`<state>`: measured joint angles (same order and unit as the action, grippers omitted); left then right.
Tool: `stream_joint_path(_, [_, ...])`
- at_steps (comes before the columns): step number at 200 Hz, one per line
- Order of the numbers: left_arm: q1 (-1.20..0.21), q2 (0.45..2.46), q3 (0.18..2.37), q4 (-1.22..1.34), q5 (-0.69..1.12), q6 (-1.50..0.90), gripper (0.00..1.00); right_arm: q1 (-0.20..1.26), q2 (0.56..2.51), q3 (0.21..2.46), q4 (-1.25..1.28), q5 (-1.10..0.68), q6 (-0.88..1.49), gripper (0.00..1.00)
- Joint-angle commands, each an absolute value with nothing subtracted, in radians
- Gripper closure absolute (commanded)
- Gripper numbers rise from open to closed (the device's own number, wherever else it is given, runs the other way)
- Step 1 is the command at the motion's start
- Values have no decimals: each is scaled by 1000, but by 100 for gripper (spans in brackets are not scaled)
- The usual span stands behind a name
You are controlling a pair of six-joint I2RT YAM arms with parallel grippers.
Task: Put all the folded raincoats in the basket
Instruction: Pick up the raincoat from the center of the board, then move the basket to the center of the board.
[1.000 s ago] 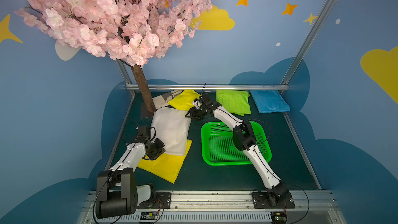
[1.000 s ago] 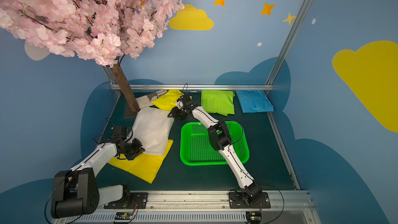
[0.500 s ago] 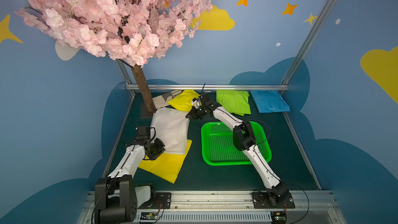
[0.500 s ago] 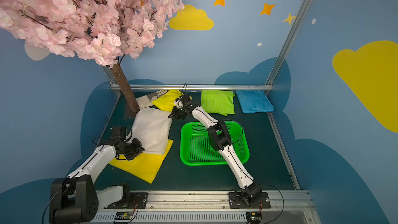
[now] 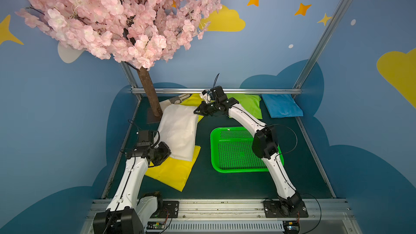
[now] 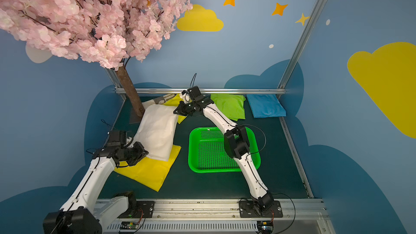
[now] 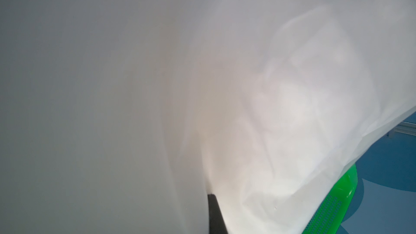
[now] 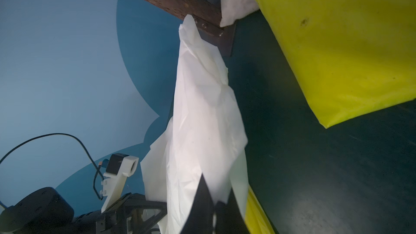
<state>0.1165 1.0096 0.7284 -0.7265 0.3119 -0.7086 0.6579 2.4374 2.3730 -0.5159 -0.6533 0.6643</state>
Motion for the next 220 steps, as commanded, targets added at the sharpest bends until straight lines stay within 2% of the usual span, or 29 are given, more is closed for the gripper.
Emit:
stream_joint_path(1, [116,996,804,-788,366,-677,97,632,2311,2340,-613,-628,634,100])
stream_joint_path(21, [115,1006,856,-785,441,-664,97,601,2156,2207,-667,-604,608,100])
stream_joint_path(48, [68,1054,929,-756,545,-657,98,530,1881,1846,-641,-577,597,100])
stream_joint_path(101, [-311,1251,1018,-578,450,-768,98,298,1341,1199,-661,-498,595,100])
stream_joint_path(143, [-513,1451,1132,-538,394,-759,98,67,922,893,-825,-445,478,100])
stream_joint_path(158, [-571,1529,1177,-537,379,-749,98,16,852,874,-930,-423,425,100])
stream_joint_path(173, [-609,1595,1205,-527,374,-750,98,40,813,853,-954,-392,438,100])
stream_joint_path(220, [-640,1721,1203,-504,338,-753,98,79,848,853,-978,-361,478,100])
